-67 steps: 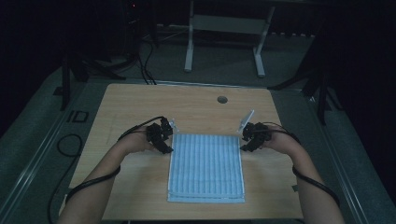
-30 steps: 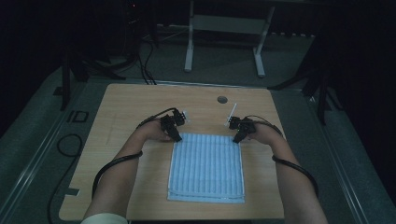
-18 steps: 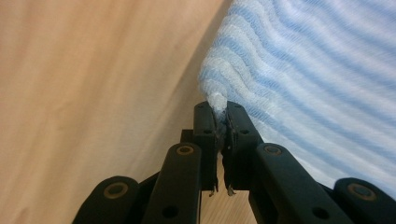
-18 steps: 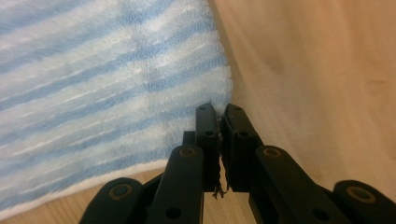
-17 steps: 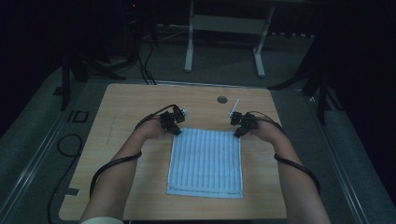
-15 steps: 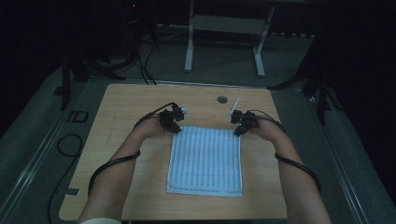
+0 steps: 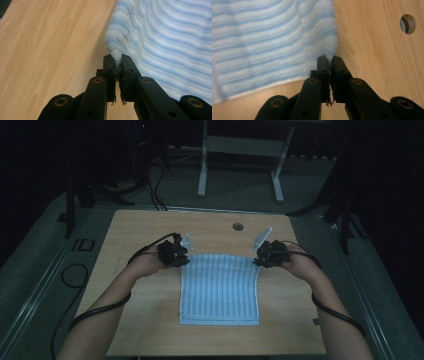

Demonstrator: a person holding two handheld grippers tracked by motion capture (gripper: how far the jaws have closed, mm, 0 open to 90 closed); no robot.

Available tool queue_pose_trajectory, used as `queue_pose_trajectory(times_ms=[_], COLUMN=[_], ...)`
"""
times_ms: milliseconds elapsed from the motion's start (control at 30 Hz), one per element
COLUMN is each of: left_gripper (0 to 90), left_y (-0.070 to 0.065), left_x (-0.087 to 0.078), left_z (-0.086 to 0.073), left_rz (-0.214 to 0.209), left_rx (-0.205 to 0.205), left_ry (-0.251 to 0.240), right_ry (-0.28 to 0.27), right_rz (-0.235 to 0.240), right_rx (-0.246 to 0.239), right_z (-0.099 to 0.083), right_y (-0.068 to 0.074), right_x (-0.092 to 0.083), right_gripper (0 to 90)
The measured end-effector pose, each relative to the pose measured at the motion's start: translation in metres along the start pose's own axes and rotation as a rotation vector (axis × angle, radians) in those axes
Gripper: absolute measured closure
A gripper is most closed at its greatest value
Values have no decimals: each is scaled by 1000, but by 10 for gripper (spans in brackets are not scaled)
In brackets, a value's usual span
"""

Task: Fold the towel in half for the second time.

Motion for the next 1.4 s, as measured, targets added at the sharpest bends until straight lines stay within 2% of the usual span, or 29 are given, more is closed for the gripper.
queue_pose_trajectory(times_ms=[33, 67, 100, 133, 167, 200, 233, 267, 300, 333, 367, 400, 433, 467, 567, 667, 733, 867, 933, 967, 1067, 1100, 1133, 1200, 1233, 1267, 1300, 1333, 1400], left_gripper=[842, 840, 840, 840, 838, 838, 838, 832, 831, 831, 832, 831, 832, 831, 831, 828, 828, 825, 826, 826, 826, 825, 825, 815, 802, 701, 648, 587, 568], left_y=[-6, -18, -18, -18, -32, -38, -42, -50, -55, -61, -66, -72, -84, -84, -101, -112, -117, -123, -124, -124, -128, -131, -135, -144, -149, -155, -160, -166, -167], left_x=[-2, -5, -5, -5, -8, -9, -9, -9, -9, -8, -7, -6, -1, -1, 7, 13, 14, 9, 3, -4, -10, -12, -14, -16, -15, -14, -12, -11, -12], left_z=[-3, -10, -10, -10, -18, -21, -24, -28, -30, -33, -35, -37, -41, -41, -47, -50, -52, -54, -55, -54, -54, -55, -56, -59, -62, -65, -68, -71, -71], left_rz=[-7, -3, -3, -3, -15, -16, -15, -26, -28, -31, -55, -62, -91, -91, -131, -160, -164, -166, -153, -146, -144, -151, -147, -182, -226, -260, -271, -313, -306], left_rx=[15, 36, 36, 36, 45, 42, 52, 60, 62, 64, 64, 79, 87, 87, 115, 129, 134, 140, 135, 129, 127, 131, 147, 154, 165, 192, 213, 221, 227], left_ry=[1, 12, 12, 12, -1, 5, 8, 12, 20, 23, 26, 33, 60, 60, 83, 101, 106, 85, 66, 52, 29, 26, 21, 26, 40, 71, 95, 138, 141], right_ry=[-10, -35, -35, -42, -52, -52, -58, -49, -42, -42, -39, -10, -7, -7, 28, 62, 66, 67, 55, 28, 1, -14, -14, -34, -40, -40, -37, -22, -4], right_rz=[-8, -8, -8, -14, -13, -13, -5, 14, 29, 29, 44, 85, 102, 102, 170, 264, 280, 284, 265, 240, 226, 214, 214, 234, 244, 288, 320, 365, 383], right_rx=[-16, -34, -34, -52, -87, -87, -102, -132, -144, -144, -157, -173, -173, -173, -194, -162, -159, -161, -157, -147, -140, -137, -137, -136, -142, -152, -159, -158, -168], right_z=[-1, -4, -4, -5, -8, -8, -9, -12, -13, -13, -15, -18, -20, -20, -25, -33, -35, -38, -37, -35, -34, -35, -35, -36, -37, -41, -43, -46, -48], right_y=[6, 19, 19, 27, 46, 46, 55, 72, 81, 81, 88, 102, 108, 108, 123, 132, 134, 140, 140, 137, 134, 134, 134, 139, 145, 159, 166, 171, 174], right_x=[-6, -16, -16, -20, -28, -28, -30, -33, -33, -33, -33, -32, -31, -31, -22, -13, -11, -11, -17, -28, -40, -49, -49, -55, -56, -53, -50, -48, -45], right_gripper=[862, 862, 862, 862, 862, 862, 862, 861, 862, 862, 862, 861, 862, 862, 861, 860, 861, 860, 860, 861, 861, 861, 861, 860, 858, 786, 714, 656, 637])
Point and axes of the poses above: each handheld gripper's, and its own axes: x roughly forward along the jaws, z roughly out of its top, y roughly to its left, the point moved 2 cm from there along x, roughly forward along the jaws, and after that the axes turned 10 degrees about -z, right-handed, at the moved point
